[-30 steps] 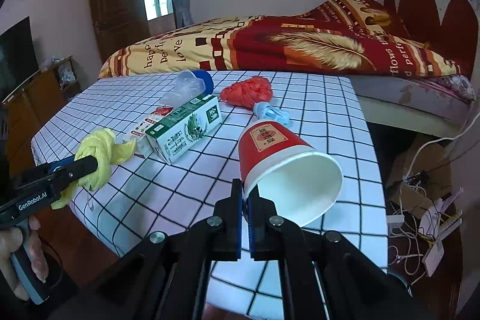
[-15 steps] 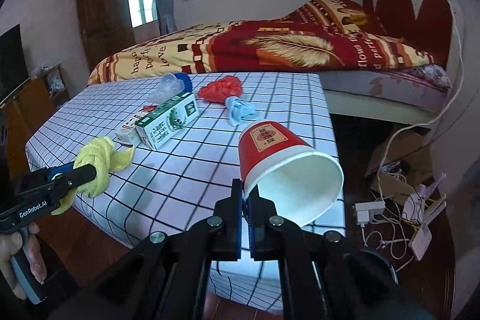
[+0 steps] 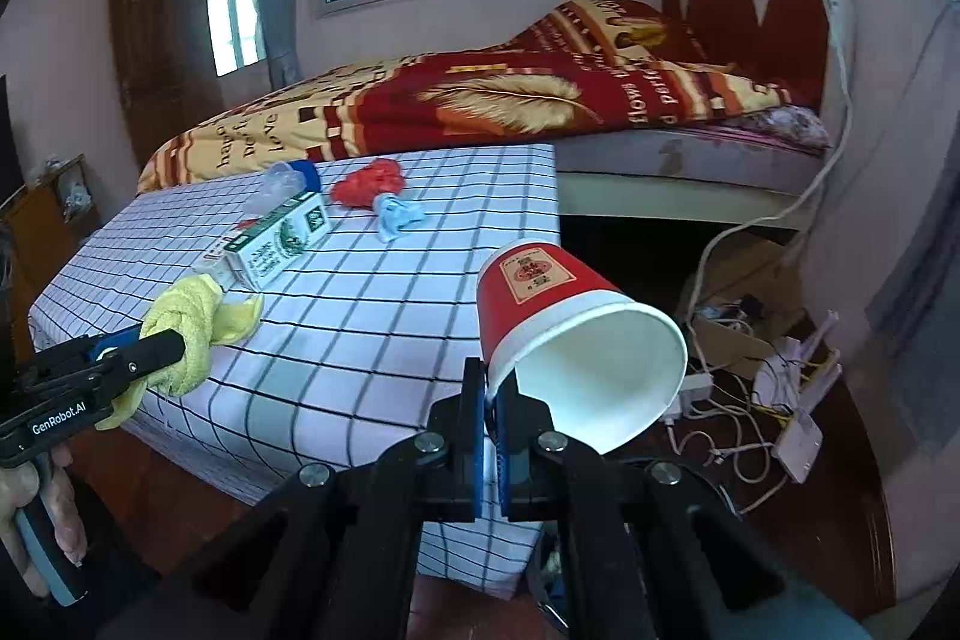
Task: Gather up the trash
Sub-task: 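Carry the yellow cloth and red-white cup with both tools over the black bin, then open both tools to drop the cloth and cup into the bin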
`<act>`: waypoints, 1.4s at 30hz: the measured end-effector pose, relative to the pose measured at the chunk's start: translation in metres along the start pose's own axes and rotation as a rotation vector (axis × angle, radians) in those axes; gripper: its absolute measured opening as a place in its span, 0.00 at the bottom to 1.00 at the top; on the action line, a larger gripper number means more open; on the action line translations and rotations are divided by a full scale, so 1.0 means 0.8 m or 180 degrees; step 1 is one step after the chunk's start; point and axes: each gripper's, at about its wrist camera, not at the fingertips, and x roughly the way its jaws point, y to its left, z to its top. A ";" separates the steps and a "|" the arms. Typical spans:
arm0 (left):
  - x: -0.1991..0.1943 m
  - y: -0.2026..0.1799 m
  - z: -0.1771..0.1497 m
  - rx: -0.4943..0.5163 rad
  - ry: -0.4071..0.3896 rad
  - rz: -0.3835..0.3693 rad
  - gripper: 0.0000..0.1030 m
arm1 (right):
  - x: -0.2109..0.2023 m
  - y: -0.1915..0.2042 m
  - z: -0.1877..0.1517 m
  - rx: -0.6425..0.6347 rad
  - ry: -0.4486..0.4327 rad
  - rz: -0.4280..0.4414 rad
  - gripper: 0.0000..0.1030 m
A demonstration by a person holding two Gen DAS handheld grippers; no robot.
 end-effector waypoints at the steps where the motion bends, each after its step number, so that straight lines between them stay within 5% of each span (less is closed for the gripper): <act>1: 0.001 -0.006 0.000 0.0019 0.0005 -0.0029 0.36 | -0.004 -0.005 -0.003 0.0018 -0.0003 -0.0023 0.03; 21: 0.028 -0.151 -0.038 0.0521 0.0299 -0.0723 0.36 | -0.064 -0.110 -0.076 0.0331 0.0171 -0.0474 0.03; 32: 0.062 -0.224 -0.086 0.0746 0.0658 -0.1026 0.36 | -0.067 -0.164 -0.137 0.0517 0.0455 -0.0538 0.03; 42: 0.110 -0.242 -0.119 0.0666 0.0938 -0.1066 0.36 | -0.030 -0.190 -0.180 0.0529 0.0777 -0.0357 0.03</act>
